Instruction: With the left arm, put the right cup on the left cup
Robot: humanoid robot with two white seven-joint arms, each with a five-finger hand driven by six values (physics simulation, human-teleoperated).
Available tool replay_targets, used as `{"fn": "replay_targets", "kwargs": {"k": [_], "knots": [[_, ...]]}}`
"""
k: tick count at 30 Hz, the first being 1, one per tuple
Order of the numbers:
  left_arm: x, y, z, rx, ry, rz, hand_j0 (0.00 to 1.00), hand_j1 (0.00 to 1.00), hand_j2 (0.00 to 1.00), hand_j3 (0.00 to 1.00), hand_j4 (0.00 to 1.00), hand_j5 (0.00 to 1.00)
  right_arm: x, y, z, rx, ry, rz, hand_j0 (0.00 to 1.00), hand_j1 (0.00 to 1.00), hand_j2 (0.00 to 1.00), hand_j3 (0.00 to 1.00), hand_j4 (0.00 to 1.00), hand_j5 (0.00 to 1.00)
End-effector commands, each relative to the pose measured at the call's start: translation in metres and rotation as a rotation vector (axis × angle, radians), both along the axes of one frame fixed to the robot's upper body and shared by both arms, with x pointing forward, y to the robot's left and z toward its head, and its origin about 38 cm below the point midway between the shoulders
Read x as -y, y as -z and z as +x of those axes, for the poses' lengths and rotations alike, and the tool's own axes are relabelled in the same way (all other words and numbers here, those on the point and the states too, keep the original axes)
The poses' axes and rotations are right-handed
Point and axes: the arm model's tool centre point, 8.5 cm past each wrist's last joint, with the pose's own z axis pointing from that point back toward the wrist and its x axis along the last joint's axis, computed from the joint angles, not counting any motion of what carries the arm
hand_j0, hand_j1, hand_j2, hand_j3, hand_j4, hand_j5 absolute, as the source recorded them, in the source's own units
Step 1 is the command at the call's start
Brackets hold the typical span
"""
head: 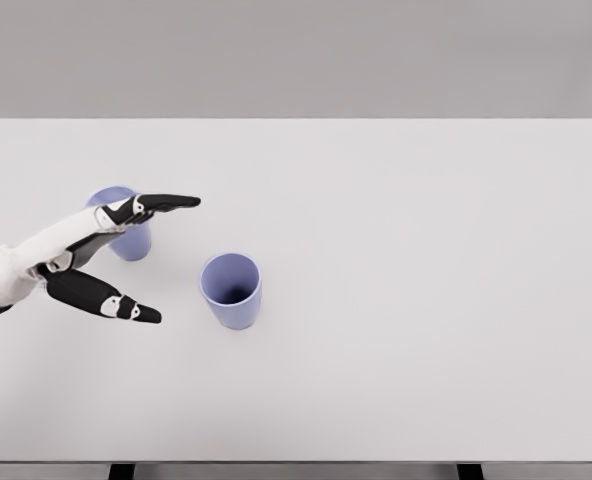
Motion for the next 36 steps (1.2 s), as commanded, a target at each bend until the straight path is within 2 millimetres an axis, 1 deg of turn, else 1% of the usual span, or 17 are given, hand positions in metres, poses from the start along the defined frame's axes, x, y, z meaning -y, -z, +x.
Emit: {"fn": "replay_targets", "kwargs": {"k": [1, 3, 4, 7, 11, 13, 14, 16, 17, 20, 22, 24, 26, 28, 31, 34, 36], "knots": [[0.013, 0.012, 0.003, -0.083, -0.005, -0.024, 0.99, 0.99, 0.99, 0.99, 0.99, 0.99, 0.0, 0.0, 0.0, 0.0, 0.0, 0.0, 1.0, 1.0, 1.0, 1.0, 1.0, 1.0], [0.018, 0.016, 0.005, -0.114, -0.009, -0.031, 0.99, 0.99, 0.99, 0.99, 0.99, 0.99, 0.0, 0.0, -0.001, -0.001, 0.0, 0.0, 1.0, 1.0, 1.0, 1.0, 1.0, 1.0], [0.024, 0.021, 0.008, -0.154, -0.014, -0.039, 0.99, 0.99, 0.99, 0.99, 0.99, 0.99, 0.0, 0.0, -0.001, -0.001, 0.002, 0.0, 1.0, 1.0, 1.0, 1.0, 1.0, 1.0], [0.029, 0.028, 0.011, -0.227, -0.031, -0.032, 0.99, 0.99, 0.99, 0.99, 0.99, 0.99, 0.0, 0.0, 0.0, 0.0, 0.0, 0.0, 1.0, 1.0, 1.0, 1.0, 1.0, 1.0], [0.026, 0.032, 0.013, -0.255, -0.062, -0.026, 0.99, 0.99, 0.99, 0.99, 0.99, 0.99, 0.0, 0.0, -0.001, -0.002, 0.0, 0.0, 1.0, 1.0, 1.0, 1.0, 1.0, 1.0], [0.023, 0.039, 0.011, -0.266, -0.116, -0.028, 0.99, 0.99, 0.99, 0.99, 0.99, 0.99, 0.0, 0.0, 0.0, 0.0, 0.0, 0.0, 1.0, 1.0, 1.0, 1.0, 1.0, 1.0], [0.02, 0.043, 0.013, -0.256, -0.184, -0.03, 1.0, 1.0, 1.0, 1.0, 1.0, 1.0, 0.0, 0.0, 0.0, 0.0, 0.0, 0.0, 1.0, 1.0, 1.0, 1.0, 1.0, 1.0], [0.023, 0.044, 0.016, -0.233, -0.225, -0.032, 1.0, 1.0, 1.0, 1.0, 1.0, 1.0, 0.0, 0.0, 0.0, 0.0, 0.0, 0.0, 1.0, 1.0, 1.0, 1.0, 1.0, 1.0], [0.021, 0.043, 0.017, -0.228, -0.237, -0.035, 0.99, 0.99, 0.99, 0.99, 0.99, 0.99, 0.0, 0.0, 0.0, 0.0, 0.0, 0.0, 1.0, 1.0, 1.0, 1.0, 1.0, 1.0], [0.014, 0.053, 0.014, -0.272, -0.282, -0.009, 0.99, 0.99, 0.99, 0.99, 0.99, 0.99, 0.0, 0.0, -0.001, -0.001, 0.0, 0.0, 1.0, 1.0, 1.0, 1.0, 1.0, 1.0], [0.019, 0.057, 0.013, -0.28, -0.279, -0.026, 0.99, 0.99, 0.99, 0.99, 0.99, 0.99, 0.0, 0.0, -0.001, -0.002, 0.0, 0.0, 1.0, 1.0, 1.0, 1.0, 1.0, 1.0], [0.02, 0.06, 0.011, -0.275, -0.279, -0.012, 0.99, 0.99, 0.99, 0.99, 0.99, 0.99, 0.0, 0.0, 0.0, 0.0, 0.002, 0.0, 1.0, 1.0, 1.0, 1.0, 1.0, 1.0], [0.019, 0.07, 0.004, -0.279, -0.287, 0.019, 0.99, 0.99, 0.99, 0.99, 0.99, 0.99, 0.0, 0.0, -0.001, -0.002, 0.0, 0.0, 1.0, 1.0, 1.0, 1.0, 1.0, 1.0], [0.022, 0.073, 0.003, -0.268, -0.288, 0.039, 0.99, 0.99, 0.99, 0.99, 0.99, 0.99, 0.0, 0.0, 0.0, 0.0, 0.0, 0.0, 1.0, 1.0, 1.0, 1.0, 1.0, 1.0], [0.022, 0.074, 0.002, -0.268, -0.294, 0.035, 0.99, 0.99, 0.99, 0.99, 0.99, 0.99, 0.0, 0.0, 0.0, 0.0, 0.002, 0.0, 1.0, 1.0, 1.0, 1.0, 1.0, 1.0], [0.021, 0.084, -0.001, -0.254, -0.347, 0.08, 0.99, 0.99, 0.99, 0.99, 0.99, 0.99, 0.0, 0.0, 0.0, 0.0, 0.0, 0.0, 1.0, 1.0, 1.0, 1.0, 1.0, 1.0], [0.021, 0.086, 0.0, -0.26, -0.354, 0.085, 0.99, 0.99, 0.99, 0.99, 0.99, 0.99, 0.0, 0.0, 0.0, 0.0, 0.0, 0.0, 1.0, 1.0, 1.0, 1.0, 1.0, 1.0]]}}
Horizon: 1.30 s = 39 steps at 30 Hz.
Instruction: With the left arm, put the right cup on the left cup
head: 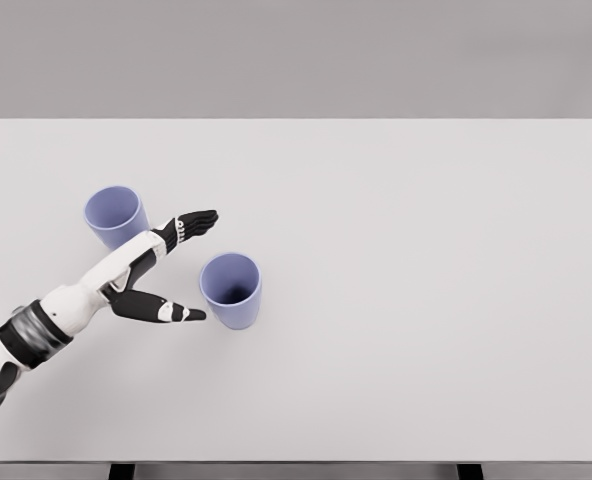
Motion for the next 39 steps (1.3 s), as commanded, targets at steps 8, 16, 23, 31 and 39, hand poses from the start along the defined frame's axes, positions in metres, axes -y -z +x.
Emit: {"fn": "replay_targets", "kwargs": {"k": [8, 16, 23, 31, 39], "knots": [[0.008, 0.013, -0.004, -0.019, -0.016, 0.0, 0.99, 0.99, 0.99, 0.99, 0.99, 0.99, 0.0, 0.0, 0.0, 0.0, 0.0, 0.0, 1.0, 1.0, 1.0, 1.0, 1.0, 1.0], [0.015, 0.025, -0.002, -0.026, -0.031, 0.006, 0.99, 0.99, 0.99, 0.99, 0.99, 0.99, 0.0, 0.0, 0.0, 0.0, 0.0, 0.0, 1.0, 1.0, 1.0, 1.0, 1.0, 1.0], [0.02, 0.035, -0.004, -0.057, -0.027, 0.001, 0.99, 0.99, 0.99, 0.99, 0.99, 0.99, 0.0, 0.0, 0.0, 0.0, 0.0, 0.0, 1.0, 1.0, 1.0, 1.0, 1.0, 1.0], [0.021, 0.036, -0.004, -0.06, -0.027, -0.005, 0.99, 0.99, 0.99, 0.99, 0.99, 0.99, 0.0, 0.0, 0.0, 0.0, 0.0, 0.0, 1.0, 1.0, 1.0, 1.0, 1.0, 1.0], [0.026, 0.038, -0.005, -0.07, -0.02, -0.008, 0.99, 0.99, 0.99, 0.99, 0.99, 0.99, 0.0, 0.0, -0.001, -0.002, 0.0, 0.0, 1.0, 1.0, 1.0, 1.0, 1.0, 1.0]]}}
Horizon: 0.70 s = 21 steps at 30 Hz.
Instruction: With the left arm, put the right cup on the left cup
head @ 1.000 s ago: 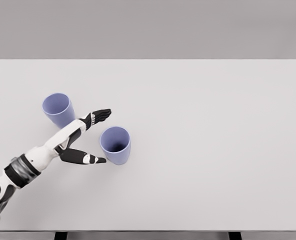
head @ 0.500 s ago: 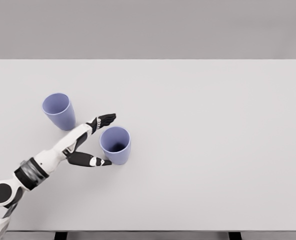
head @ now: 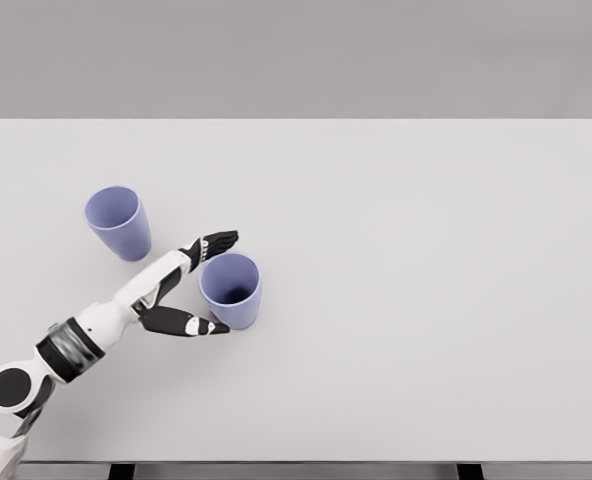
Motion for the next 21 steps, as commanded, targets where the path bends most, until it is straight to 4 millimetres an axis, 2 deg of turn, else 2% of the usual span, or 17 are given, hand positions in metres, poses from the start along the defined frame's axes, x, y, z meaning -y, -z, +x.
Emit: {"fn": "replay_targets", "kwargs": {"k": [1, 12, 21], "knots": [[0.0023, 0.0006, -0.0006, -0.005, 0.003, -0.009, 0.99, 0.99, 0.99, 0.99, 0.99, 0.99, 0.0, 0.0, -0.001, -0.002, 0.0, 0.0, 1.0, 1.0, 1.0, 1.0, 1.0, 1.0], [0.0073, 0.0007, 0.0029, -0.019, -0.003, -0.017, 0.99, 0.99, 0.99, 0.99, 0.99, 0.99, 0.0, 0.0, -0.001, -0.002, 0.0, 0.0, 1.0, 1.0, 1.0, 1.0, 1.0, 1.0], [0.0109, 0.002, 0.0012, -0.022, 0.007, -0.021, 0.86, 0.86, 0.86, 0.86, 0.86, 0.86, 0.0, 0.0, 0.0, 0.0, 0.0, 0.0, 1.0, 1.0, 1.0, 1.0, 1.0, 1.0]]}}
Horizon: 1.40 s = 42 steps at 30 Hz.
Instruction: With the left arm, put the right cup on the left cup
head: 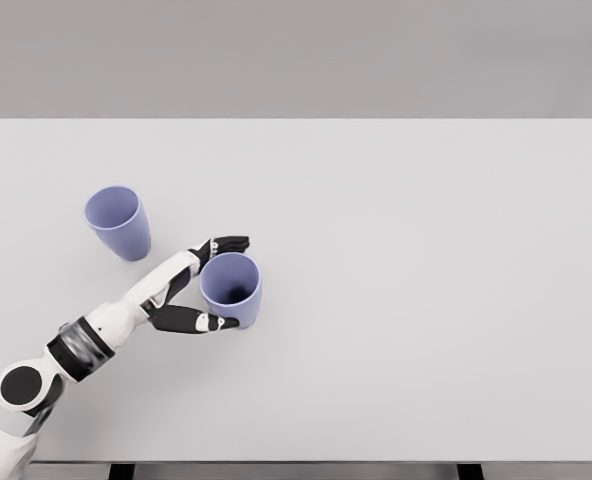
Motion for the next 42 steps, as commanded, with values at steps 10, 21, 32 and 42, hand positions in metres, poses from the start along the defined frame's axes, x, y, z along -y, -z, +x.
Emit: {"fn": "replay_targets", "kwargs": {"k": [10, 21, 32, 42], "knots": [[0.0, -0.002, 0.0, 0.006, 0.004, -0.007, 0.79, 0.79, 0.79, 0.79, 0.79, 0.79, 0.0, 0.0, -0.001, -0.002, 0.0, 0.0, 1.0, 1.0, 1.0, 1.0, 1.0, 1.0], [-0.002, -0.004, 0.0, 0.007, 0.002, -0.005, 0.76, 0.76, 0.76, 0.76, 0.76, 0.76, 0.0, 0.0, 0.0, 0.0, 0.0, 0.0, 1.0, 1.0, 1.0, 1.0, 1.0, 1.0], [-0.002, -0.014, 0.002, 0.027, 0.003, -0.018, 0.76, 0.76, 0.76, 0.76, 0.76, 0.76, 0.0, 0.0, 0.0, 0.0, 0.0, 0.0, 1.0, 1.0, 1.0, 1.0, 1.0, 1.0], [-0.011, -0.03, 0.009, 0.062, -0.009, -0.019, 0.76, 0.76, 0.76, 0.76, 0.76, 0.76, 0.0, 0.0, 0.0, 0.0, 0.0, 0.0, 1.0, 1.0, 1.0, 1.0, 1.0, 1.0]]}}
